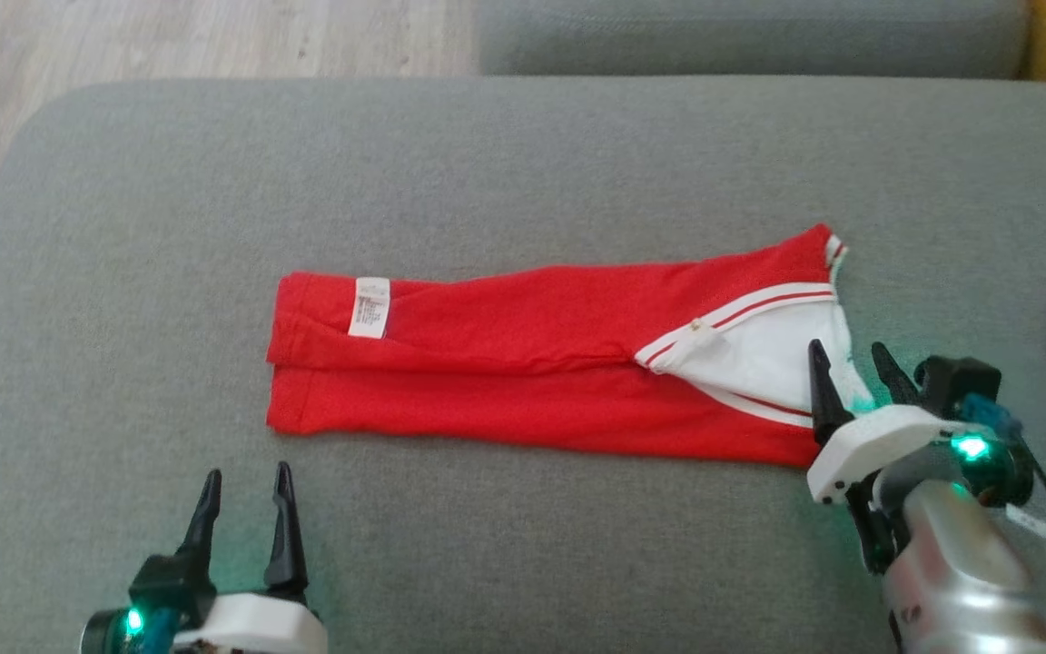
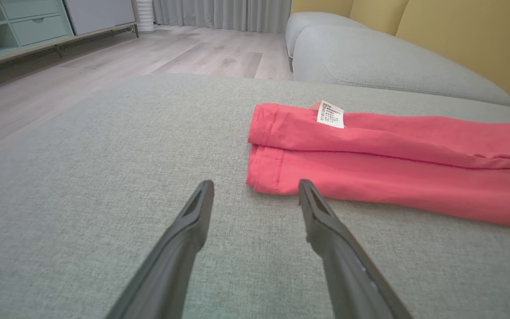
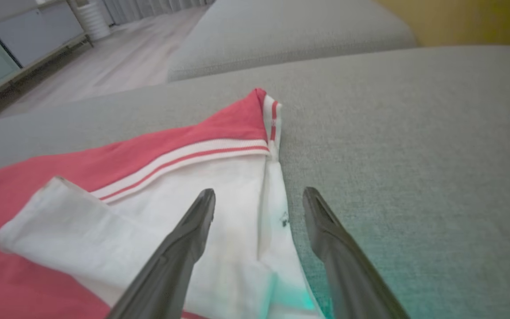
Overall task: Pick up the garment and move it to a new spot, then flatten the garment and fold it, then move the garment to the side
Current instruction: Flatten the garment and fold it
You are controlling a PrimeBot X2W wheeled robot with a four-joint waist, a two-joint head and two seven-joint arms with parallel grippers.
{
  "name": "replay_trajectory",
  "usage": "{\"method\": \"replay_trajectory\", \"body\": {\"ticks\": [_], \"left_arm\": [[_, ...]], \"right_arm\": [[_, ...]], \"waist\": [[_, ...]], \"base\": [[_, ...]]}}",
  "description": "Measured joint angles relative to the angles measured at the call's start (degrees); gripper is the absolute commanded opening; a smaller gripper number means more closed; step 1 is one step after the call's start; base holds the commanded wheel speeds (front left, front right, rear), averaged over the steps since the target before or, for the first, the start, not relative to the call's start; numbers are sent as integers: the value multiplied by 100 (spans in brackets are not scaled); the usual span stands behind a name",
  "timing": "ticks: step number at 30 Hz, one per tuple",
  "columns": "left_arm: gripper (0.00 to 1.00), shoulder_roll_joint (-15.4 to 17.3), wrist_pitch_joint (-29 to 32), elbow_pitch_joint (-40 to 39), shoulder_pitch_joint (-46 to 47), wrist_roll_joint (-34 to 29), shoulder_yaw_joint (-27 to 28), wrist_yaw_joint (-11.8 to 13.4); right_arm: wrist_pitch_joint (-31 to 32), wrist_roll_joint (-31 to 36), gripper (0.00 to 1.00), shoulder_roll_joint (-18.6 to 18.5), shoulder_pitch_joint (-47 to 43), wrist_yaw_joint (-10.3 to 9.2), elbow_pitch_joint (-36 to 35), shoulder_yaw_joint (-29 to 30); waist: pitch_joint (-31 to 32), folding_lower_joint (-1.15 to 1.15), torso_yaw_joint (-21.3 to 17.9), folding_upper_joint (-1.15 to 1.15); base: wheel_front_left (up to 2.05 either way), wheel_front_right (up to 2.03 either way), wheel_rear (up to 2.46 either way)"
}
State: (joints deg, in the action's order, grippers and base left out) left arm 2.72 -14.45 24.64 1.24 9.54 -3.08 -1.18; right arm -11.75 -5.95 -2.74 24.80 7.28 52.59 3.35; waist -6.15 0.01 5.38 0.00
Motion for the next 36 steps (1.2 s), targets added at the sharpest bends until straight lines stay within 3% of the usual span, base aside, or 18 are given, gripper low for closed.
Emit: {"method": "replay_trajectory", "body": {"ticks": [7, 12, 13, 14, 15, 18, 24, 30, 33, 36], "left_arm": [[100, -2, 0, 118, 264, 65, -136, -34], [100, -1, 0, 120, 439, 115, -204, -25], [100, -1, 0, 119, 445, 115, -225, -24], [100, -3, 0, 119, 442, 115, -233, -2], [100, -8, 0, 119, 441, 119, -241, 3], [100, -8, 0, 110, 441, 158, -252, 18], [100, -8, 0, 80, 433, 163, -254, 20], [100, -7, 0, 78, 405, 219, -290, 24], [100, -7, 0, 77, 332, 260, -332, 23], [100, -5, 0, 86, 179, 264, -420, 24]], "right_arm": [[33, 155, 100, -29, 533, 0, 849, 255], [-88, -374, 100, -121, 763, 0, 1169, -224], [-92, -579, 63, -135, 762, 0, 1187, -375], [-110, -753, 37, -145, 762, 0, 1194, -533], [-138, -920, 0, -147, 757, 0, 1201, -670], [-188, -1178, 0, -124, 747, 0, 1245, -858], [-264, -1002, 0, -85, 707, 1, 1270, -435], [-261, -513, 0, -527, 380, 1, 419, 203], [-261, -372, 0, -456, 380, 1, -55, 5], [-261, -546, 0, -221, 381, 1, -491, -566]], "waist": [[-282, 0, 197, 0], [-354, 0, 231, 0], [-356, -1, 218, 0], [-356, -1, 200, 0], [-355, -1, 179, 0], [-333, -1, 106, 0], [-229, -1, 6, 0], [-59, -1, -32, 0], [12, -1, -26, 0], [54, -1, 17, 0]], "base": [[0, 0, 0], [0, 0, 0], [0, 0, 0], [0, 0, 0], [0, 0, 0], [0, 0, 0], [0, 0, 0], [0, 0, 0], [0, 0, 0], [0, 0, 0]]}}
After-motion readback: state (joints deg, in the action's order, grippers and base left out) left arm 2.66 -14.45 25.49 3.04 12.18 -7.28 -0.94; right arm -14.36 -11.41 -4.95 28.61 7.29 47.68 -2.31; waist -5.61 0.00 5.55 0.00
